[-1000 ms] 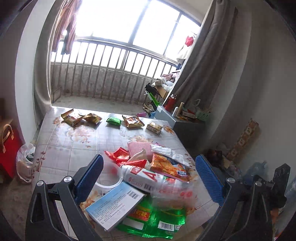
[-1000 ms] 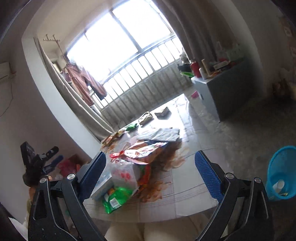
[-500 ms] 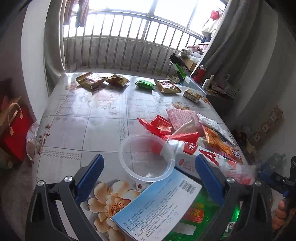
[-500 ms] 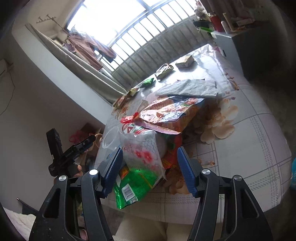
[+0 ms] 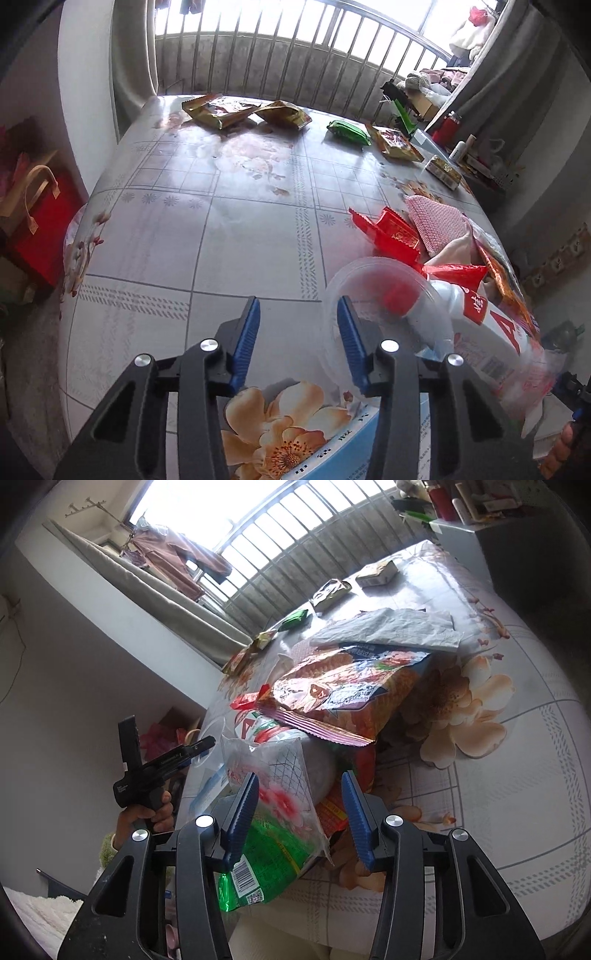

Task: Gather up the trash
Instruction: 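Grasp the clear plastic bowl with the left tool while the right tool grasps the plastic bag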

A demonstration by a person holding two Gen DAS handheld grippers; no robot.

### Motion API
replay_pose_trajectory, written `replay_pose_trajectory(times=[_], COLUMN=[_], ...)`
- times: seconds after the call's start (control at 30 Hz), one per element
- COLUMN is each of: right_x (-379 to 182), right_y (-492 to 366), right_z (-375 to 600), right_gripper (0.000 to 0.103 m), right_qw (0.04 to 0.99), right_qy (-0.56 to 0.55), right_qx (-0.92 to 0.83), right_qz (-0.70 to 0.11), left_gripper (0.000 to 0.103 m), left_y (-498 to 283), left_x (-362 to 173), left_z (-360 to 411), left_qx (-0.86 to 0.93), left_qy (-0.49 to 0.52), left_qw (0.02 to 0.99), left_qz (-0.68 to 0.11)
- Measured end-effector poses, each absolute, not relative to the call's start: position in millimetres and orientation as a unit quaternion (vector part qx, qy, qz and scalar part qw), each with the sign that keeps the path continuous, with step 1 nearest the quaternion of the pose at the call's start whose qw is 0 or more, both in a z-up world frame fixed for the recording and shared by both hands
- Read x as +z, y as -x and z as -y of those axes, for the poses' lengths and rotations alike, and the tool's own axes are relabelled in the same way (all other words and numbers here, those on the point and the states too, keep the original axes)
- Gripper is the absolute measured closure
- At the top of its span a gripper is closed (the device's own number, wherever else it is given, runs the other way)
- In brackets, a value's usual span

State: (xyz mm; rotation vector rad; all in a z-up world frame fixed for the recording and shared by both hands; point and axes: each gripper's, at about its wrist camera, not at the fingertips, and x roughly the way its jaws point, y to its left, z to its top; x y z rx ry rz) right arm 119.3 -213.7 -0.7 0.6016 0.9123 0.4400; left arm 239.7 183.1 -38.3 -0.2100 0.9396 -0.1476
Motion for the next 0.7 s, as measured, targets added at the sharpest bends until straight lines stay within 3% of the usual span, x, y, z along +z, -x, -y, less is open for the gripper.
replay_pose_trajectory(times=[0.2, 0.37, 0.7], right_x=[-3, -1, 6], right_y=[-121, -119, -115], right_z=[213, 213, 214], right_gripper=[0.082, 0.090, 0.097], right_qw=[0.831, 0.833, 0.838], right_qy=[-0.288, -0.290, -0.293], right_qx=[0.202, 0.201, 0.210], right_qz=[-0.431, -0.426, -0.410], left_gripper=[0.087, 0.091, 0.096], left_y=[-240, -237, -233], left_x=[-41, -36, -22], left_z=[-184, -185, -192], left_qx=[-0.072, -0.068, -0.066], left_qy=[0.110, 0.110, 0.121], left_qw=[0.881, 0.887, 0.898], left_qz=[-0.454, -0.444, -0.418])
